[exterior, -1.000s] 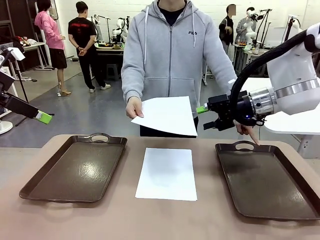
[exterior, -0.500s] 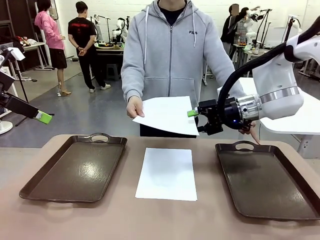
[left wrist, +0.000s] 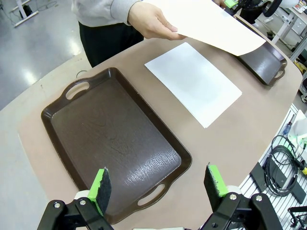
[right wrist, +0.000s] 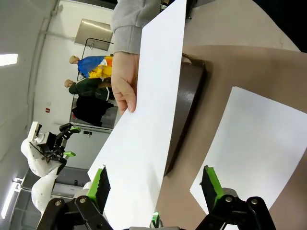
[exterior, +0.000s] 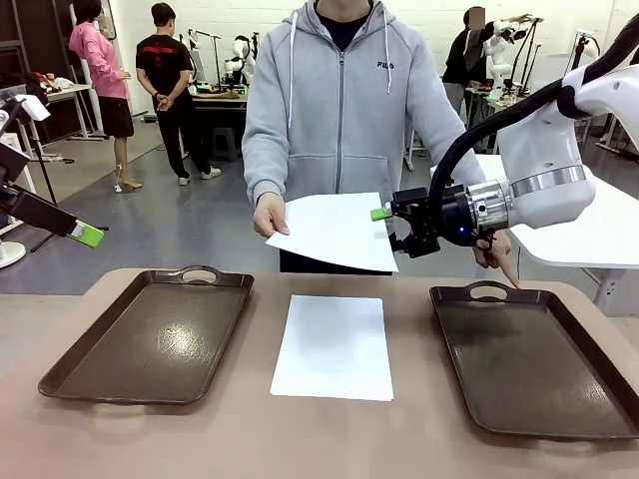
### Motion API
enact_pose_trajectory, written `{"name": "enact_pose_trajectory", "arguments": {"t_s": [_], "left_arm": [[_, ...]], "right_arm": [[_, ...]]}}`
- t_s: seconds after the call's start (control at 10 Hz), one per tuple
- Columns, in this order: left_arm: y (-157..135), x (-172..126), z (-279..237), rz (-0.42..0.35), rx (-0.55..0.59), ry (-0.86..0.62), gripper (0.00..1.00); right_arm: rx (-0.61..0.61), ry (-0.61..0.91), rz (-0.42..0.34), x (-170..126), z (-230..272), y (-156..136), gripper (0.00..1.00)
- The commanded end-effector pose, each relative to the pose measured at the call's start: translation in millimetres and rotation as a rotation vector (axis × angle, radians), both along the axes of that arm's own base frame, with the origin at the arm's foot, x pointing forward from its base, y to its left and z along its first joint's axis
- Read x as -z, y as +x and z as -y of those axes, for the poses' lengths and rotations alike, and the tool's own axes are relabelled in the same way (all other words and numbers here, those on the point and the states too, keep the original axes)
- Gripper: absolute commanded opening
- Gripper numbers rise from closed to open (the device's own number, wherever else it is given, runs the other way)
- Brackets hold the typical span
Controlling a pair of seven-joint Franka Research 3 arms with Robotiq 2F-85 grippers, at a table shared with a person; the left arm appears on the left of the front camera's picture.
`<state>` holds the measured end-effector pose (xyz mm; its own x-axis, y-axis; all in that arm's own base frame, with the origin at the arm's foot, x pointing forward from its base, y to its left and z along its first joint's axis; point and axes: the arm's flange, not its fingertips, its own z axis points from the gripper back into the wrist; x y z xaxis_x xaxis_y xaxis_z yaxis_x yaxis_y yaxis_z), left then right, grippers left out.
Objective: Sort the A4 documents.
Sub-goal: Receive the A4 Paper.
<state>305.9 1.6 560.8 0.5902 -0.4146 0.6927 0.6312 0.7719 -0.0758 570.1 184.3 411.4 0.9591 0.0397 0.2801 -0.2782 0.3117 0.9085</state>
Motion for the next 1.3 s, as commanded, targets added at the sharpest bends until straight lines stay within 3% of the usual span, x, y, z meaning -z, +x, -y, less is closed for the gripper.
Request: {"name": "enact_pose_trajectory", "arguments": {"t_s": [0.0, 1.0, 1.2], "left_arm": [[0.7, 0.6, 0.2, -0.001, -0.002, 0.002, 1.0], [0.7, 0.6, 0.2, -0.001, -0.002, 0.002, 1.0], [0.7, 0.6, 0.2, -0.001, -0.002, 0.002, 1.0]], "right_arm": [[0.0, 0.108, -0.059, 1.0, -6.0, 7.9, 1.0], [-0.031, 0.212, -0.128, 16.3, -25.5, 5.4, 1.0], [-0.037, 0.226, -0.131, 15.7, -27.8, 4.3, 0.82]]}}
